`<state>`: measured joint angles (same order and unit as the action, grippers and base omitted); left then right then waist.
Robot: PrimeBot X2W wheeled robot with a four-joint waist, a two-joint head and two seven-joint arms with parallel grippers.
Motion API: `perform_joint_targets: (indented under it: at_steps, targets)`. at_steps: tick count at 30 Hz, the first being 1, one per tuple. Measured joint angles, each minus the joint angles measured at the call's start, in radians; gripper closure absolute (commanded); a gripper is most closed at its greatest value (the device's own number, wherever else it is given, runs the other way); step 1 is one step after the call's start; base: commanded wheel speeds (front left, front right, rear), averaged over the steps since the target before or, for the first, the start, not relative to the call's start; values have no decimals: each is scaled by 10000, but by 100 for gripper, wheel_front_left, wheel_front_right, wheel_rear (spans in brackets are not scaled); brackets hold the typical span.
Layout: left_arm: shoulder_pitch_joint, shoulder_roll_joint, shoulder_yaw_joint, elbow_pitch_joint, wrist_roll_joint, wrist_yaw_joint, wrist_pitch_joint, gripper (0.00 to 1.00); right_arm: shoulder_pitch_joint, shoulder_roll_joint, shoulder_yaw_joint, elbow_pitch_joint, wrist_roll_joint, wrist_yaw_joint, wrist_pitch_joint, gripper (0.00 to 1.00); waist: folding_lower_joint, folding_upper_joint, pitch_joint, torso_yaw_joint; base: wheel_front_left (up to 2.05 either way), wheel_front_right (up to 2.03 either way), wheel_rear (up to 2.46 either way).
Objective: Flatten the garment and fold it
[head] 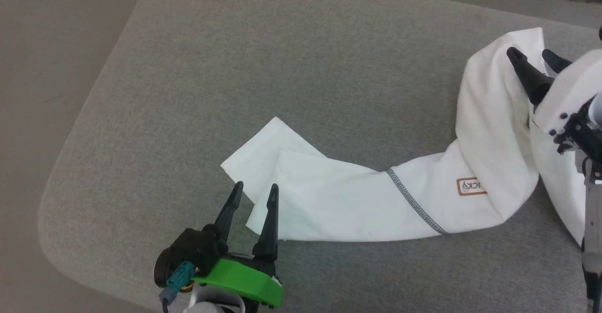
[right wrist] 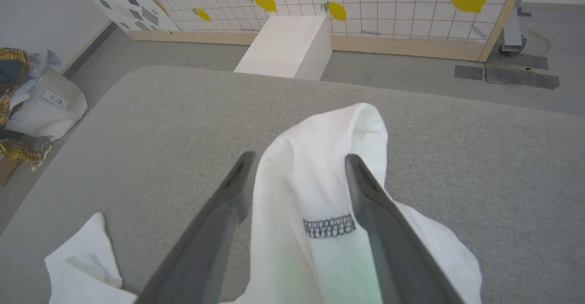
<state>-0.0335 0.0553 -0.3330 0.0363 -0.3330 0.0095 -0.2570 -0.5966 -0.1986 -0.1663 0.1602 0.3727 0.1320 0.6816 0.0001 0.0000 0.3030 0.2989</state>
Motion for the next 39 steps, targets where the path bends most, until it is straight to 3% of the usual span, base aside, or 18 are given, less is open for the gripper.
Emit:
perform_joint_targets:
  at_steps: [5,8,13,16,21,26,32,39]
  targets:
    - [226,36,36,-15,79,2,0,0,1288,17,-215,-1597,675,0,-268,0,0,0,-362,-430,0,0,0]
    - [327,79,48,-98,96,4,0,0,2359,403,-625,-2708,683,0,-752,0,0,0,-592,-734,0,0,0]
    - [613,194,17,-150,125,6,6,0,4593,1290,-1331,-4209,543,0,-1979,0,0,0,-989,-1244,0,0,0]
    - [767,263,0,-224,125,15,71,0,5999,1457,-1638,-4690,493,0,-2993,0,0,0,-1192,-1529,0,0,0]
    - [955,454,-29,-497,163,100,284,0,7983,1467,-1546,-4295,1068,0,-5386,0,-1,0,-1435,-2017,0,0,0]
    - [942,660,-19,-869,401,205,550,0,8545,1478,-769,-3856,1011,0,-6903,0,-1,0,-1532,-2498,0,0,0]
    - [315,903,-207,-1030,640,138,1258,0,8524,1478,-316,-3666,938,0,-7400,0,-1,0,-1468,-2947,0,0,0]
    - [-1404,1116,-1258,-50,646,-767,4270,0,8392,1478,-259,-3465,853,0,-7473,0,0,0,-1169,-3103,0,0,0]
